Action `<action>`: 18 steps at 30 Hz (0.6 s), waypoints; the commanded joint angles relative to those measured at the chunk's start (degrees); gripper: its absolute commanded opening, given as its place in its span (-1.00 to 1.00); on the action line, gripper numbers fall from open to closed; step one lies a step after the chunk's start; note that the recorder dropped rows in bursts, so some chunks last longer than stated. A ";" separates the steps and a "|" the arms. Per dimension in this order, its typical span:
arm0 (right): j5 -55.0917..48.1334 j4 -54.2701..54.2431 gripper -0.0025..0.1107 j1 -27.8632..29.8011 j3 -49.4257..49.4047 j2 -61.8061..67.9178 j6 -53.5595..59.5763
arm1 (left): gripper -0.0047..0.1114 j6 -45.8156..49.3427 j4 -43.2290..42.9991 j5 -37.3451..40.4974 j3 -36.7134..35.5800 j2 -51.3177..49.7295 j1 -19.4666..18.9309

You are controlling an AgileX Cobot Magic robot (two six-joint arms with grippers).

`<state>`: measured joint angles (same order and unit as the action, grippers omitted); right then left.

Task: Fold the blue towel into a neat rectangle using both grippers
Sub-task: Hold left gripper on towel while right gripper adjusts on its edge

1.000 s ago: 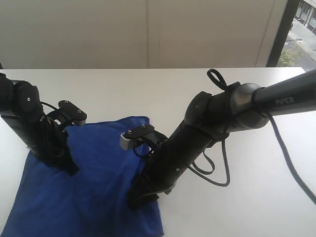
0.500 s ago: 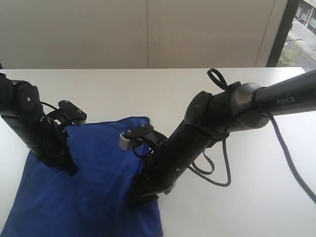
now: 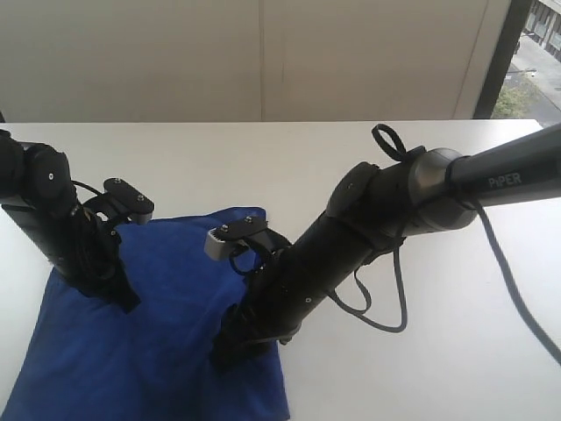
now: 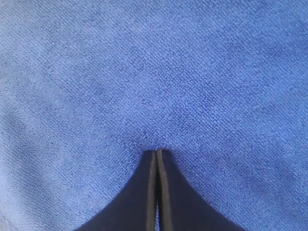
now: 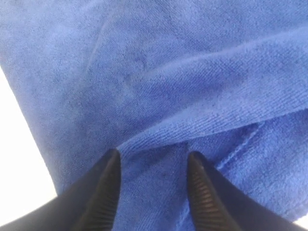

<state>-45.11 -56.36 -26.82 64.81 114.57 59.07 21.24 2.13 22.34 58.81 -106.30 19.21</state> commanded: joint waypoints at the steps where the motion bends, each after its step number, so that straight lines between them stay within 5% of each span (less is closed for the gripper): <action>1: -2.05 4.20 -0.22 -0.06 -0.01 -0.15 -0.04 | -0.92 -0.30 0.57 0.43 -1.71 -4.23 -0.24; 18: -6.94 11.02 -0.22 0.05 -0.35 -2.06 -5.27 | -0.92 -0.30 0.57 -0.03 -1.71 -4.23 -0.24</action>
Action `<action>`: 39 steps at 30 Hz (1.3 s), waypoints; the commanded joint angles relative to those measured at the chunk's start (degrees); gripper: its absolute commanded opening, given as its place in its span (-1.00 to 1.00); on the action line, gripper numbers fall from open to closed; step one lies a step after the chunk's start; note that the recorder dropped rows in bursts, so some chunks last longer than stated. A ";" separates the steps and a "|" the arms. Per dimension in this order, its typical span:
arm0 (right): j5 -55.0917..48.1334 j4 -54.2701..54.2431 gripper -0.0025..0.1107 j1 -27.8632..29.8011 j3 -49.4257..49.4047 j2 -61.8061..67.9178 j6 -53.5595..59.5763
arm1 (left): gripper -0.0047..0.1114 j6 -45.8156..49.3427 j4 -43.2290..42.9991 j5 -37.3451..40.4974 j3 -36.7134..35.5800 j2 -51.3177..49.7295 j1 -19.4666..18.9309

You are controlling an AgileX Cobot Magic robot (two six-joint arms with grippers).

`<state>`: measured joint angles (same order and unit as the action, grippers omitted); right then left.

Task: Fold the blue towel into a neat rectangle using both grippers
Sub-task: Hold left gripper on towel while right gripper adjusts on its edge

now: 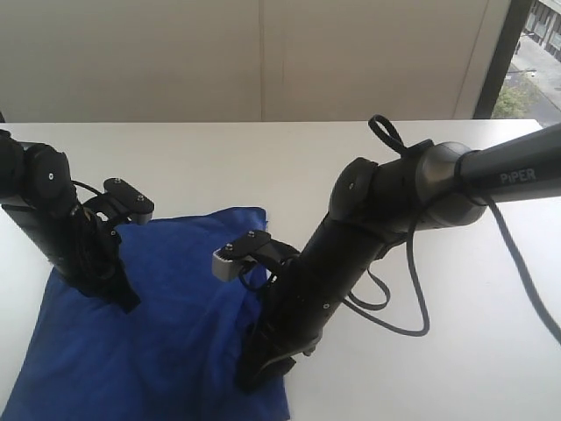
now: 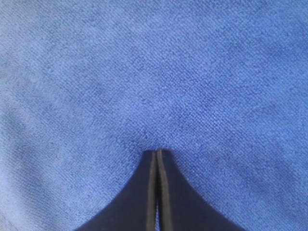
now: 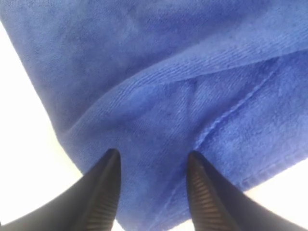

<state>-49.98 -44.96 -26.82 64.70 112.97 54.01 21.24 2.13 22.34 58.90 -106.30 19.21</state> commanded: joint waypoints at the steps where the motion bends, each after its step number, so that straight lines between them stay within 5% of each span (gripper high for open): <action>1: -2.53 -0.38 -0.22 0.05 -0.23 -0.46 -0.20 | -0.92 -0.30 0.57 -0.03 -1.80 -4.23 -0.24; 18: -3.27 4.02 -0.22 0.05 -0.23 -0.26 -0.20 | -0.92 -0.30 0.57 -0.03 -1.80 -4.23 -0.24; 39: -2.35 -2.79 -0.22 -0.07 -0.23 1.78 3.21 | -0.92 -0.30 0.57 0.26 -1.80 -4.23 -0.24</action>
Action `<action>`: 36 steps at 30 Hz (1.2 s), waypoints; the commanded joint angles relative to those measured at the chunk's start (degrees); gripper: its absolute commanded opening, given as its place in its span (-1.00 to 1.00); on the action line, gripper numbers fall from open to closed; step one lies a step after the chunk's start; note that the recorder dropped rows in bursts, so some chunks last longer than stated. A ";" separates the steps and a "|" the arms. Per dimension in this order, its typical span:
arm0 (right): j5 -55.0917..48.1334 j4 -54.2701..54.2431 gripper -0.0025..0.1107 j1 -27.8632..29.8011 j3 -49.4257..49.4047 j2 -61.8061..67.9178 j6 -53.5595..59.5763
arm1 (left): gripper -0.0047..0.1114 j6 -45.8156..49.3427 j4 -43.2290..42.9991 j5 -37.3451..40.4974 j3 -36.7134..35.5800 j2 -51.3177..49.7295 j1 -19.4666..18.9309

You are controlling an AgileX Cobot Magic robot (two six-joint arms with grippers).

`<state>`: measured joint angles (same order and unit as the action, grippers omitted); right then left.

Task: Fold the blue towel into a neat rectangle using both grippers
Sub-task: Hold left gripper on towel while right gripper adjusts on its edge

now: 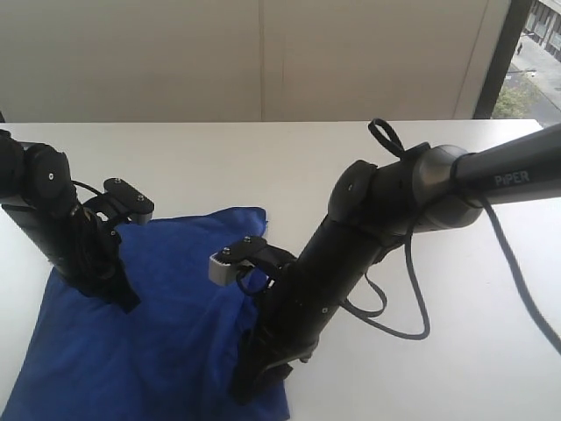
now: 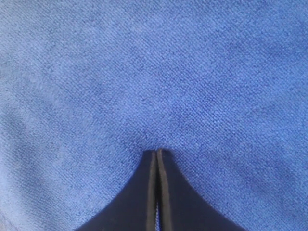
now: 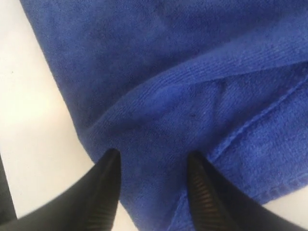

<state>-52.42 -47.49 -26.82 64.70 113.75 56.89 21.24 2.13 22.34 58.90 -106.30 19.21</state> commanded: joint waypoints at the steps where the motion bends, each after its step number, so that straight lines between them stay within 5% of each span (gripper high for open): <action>1: 0.08 0.25 -0.22 -0.07 -0.23 1.19 0.15 | -0.92 -0.30 0.57 0.26 -1.80 -4.23 -0.24; 13: -0.70 8.49 -0.22 0.04 -0.13 0.58 -3.23 | -0.92 -0.30 0.57 -0.08 -1.80 -4.23 -0.24; 21: -1.33 4.45 -0.24 0.04 -0.13 0.68 -2.68 | -0.92 -0.30 0.57 -0.08 -1.80 -4.23 -0.24; 31: 1.79 4.04 -0.94 0.04 -0.13 0.79 -3.10 | -0.92 -0.30 0.57 -0.08 -1.80 -4.23 -0.24; 36: 3.08 7.97 -0.96 0.04 -0.13 0.54 -9.97 | -0.92 -0.30 0.57 0.25 -1.80 -4.23 -0.24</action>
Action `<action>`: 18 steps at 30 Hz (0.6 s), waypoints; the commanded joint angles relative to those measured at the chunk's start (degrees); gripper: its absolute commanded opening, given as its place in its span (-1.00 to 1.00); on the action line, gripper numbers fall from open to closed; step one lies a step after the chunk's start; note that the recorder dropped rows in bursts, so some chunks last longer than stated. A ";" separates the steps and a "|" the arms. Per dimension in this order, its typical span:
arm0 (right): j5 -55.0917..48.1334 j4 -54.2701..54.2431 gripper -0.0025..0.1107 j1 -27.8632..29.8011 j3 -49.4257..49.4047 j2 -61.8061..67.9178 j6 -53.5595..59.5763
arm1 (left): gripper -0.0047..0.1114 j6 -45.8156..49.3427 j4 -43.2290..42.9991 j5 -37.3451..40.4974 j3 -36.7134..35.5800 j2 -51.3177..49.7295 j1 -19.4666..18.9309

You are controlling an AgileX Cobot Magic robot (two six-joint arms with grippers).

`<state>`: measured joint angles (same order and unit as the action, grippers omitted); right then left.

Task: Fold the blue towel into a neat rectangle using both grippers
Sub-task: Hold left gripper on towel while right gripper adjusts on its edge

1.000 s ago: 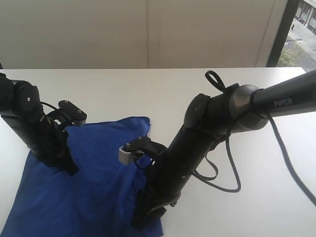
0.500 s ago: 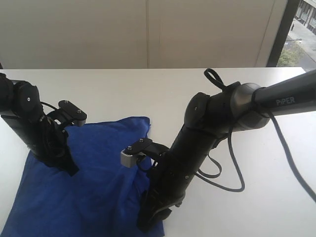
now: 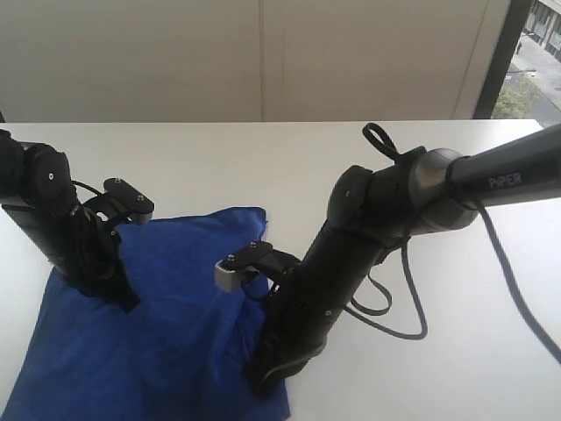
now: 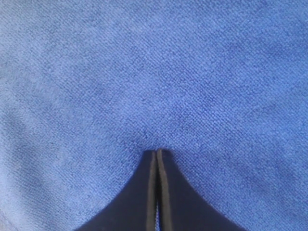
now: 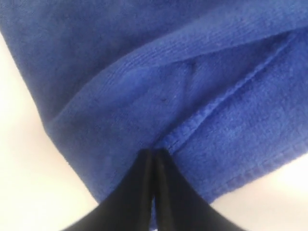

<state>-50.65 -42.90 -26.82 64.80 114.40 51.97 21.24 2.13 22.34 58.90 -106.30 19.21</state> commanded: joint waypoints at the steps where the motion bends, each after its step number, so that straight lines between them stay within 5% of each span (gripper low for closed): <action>1: 1.47 4.80 -0.96 0.04 -0.23 -0.09 -6.46 | -0.92 -0.30 0.57 0.25 -1.80 -4.23 -0.24; 18: 1.30 9.75 -0.96 0.04 -1.51 -4.67 -13.63 | -0.92 -0.30 0.57 0.11 -1.80 -4.23 -0.24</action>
<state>-49.72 -34.23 -26.82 64.42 111.04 38.99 21.24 2.13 22.34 58.90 -106.30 19.21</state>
